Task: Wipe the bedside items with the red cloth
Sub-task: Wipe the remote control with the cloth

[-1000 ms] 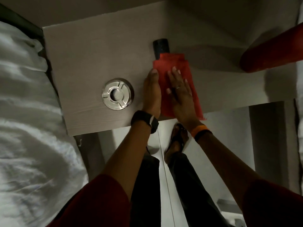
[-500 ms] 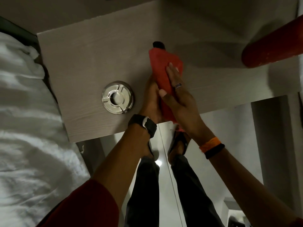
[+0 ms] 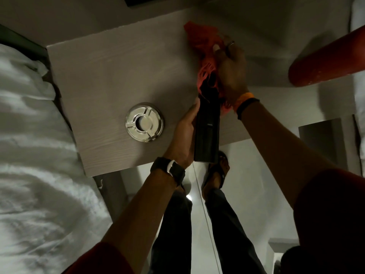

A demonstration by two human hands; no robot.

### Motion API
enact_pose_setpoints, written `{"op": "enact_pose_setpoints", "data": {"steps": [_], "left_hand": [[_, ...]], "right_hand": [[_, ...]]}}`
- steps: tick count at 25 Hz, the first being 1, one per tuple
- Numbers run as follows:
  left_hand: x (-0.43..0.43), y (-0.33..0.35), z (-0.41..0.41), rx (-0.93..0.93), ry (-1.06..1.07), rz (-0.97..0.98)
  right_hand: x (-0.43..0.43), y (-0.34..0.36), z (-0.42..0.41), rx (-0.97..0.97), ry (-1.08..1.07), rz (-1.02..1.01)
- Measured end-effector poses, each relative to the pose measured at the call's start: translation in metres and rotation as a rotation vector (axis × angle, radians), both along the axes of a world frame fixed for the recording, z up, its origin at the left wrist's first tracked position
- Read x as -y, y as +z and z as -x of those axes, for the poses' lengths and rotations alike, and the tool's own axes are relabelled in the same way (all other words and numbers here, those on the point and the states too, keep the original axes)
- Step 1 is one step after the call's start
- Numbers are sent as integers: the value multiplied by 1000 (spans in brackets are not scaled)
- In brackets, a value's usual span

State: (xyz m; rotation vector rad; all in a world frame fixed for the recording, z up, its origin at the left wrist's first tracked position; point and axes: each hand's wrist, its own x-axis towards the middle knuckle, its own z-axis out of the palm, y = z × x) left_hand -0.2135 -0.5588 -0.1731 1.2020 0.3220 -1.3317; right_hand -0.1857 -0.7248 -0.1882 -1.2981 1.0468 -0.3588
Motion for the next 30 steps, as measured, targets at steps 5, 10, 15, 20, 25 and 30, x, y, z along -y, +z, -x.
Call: {"op": "enact_pose_setpoints", "data": {"steps": [5, 10, 15, 20, 25, 30], "left_hand": [[13, 7, -2, 65, 118, -12], [52, -7, -7, 687, 60, -477], [87, -16, -2, 745, 29, -801], [96, -31, 12, 835, 31, -891], [91, -13, 25, 991, -76, -955], [128, 45, 44, 1301, -235, -423]], "right_hand": [[33, 10, 28, 147, -297, -278], [19, 48, 91, 156, -368, -205], [-13, 62, 145, 99, -370, -170], [-22, 63, 175, 80, -366, -273], [-17, 61, 193, 56, -393, -306], [-4, 70, 232, 45, -703, -463]]}}
